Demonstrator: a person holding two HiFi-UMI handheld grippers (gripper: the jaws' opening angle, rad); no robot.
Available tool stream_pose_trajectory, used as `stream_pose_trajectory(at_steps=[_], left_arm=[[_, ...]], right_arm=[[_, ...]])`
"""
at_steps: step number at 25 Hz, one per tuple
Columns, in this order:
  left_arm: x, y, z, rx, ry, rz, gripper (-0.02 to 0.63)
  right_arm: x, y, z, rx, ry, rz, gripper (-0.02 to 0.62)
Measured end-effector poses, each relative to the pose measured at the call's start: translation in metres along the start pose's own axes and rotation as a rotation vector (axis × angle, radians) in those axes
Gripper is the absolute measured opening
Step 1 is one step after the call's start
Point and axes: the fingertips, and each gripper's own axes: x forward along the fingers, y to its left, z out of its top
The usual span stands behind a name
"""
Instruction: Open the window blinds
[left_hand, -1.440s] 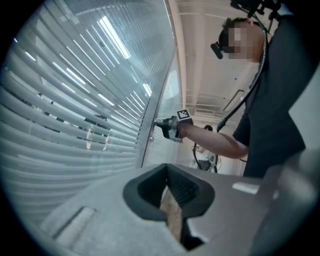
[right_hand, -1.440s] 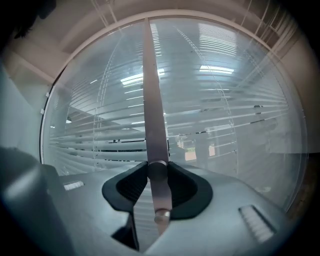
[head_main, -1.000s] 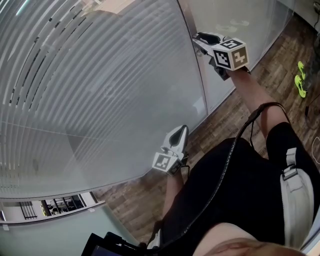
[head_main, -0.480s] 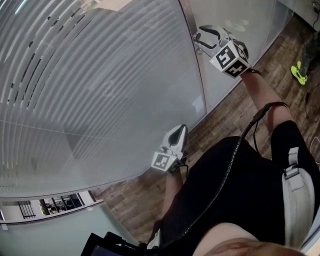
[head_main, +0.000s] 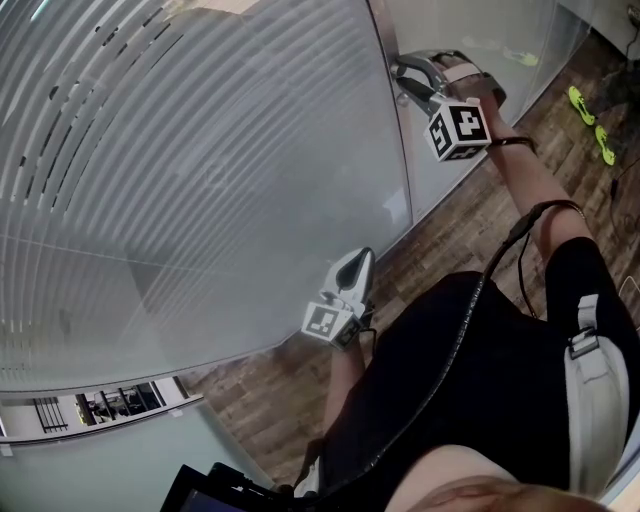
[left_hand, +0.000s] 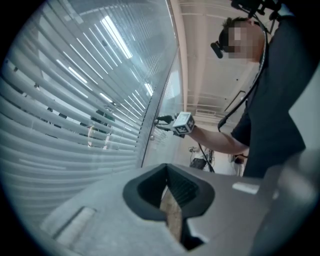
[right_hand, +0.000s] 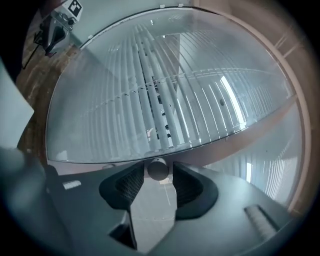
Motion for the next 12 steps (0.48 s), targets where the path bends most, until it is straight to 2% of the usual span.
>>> stream_pose_trajectory(at_steps=[2,9,12], left_arm=[[-0.0014,0.001,0.0002,-0.001,-0.002,0.005,0.003],[-0.0039,0.002,-0.002,0.003,0.004,0.01,0.002],[-0.0047,0.0017,-0.0001,0.006,0.0,0.011,0.003]], right_arm=[[0.0003,-0.0016,0.0017,-0.014,-0.003,-0.005,0.133],[-0.0002,-0.0017,0.0026,-0.004,0.004,-0.01,0.129],[-0.0009,-0.0044,0.0039,0.088,-0.006,-0.011,0.129]])
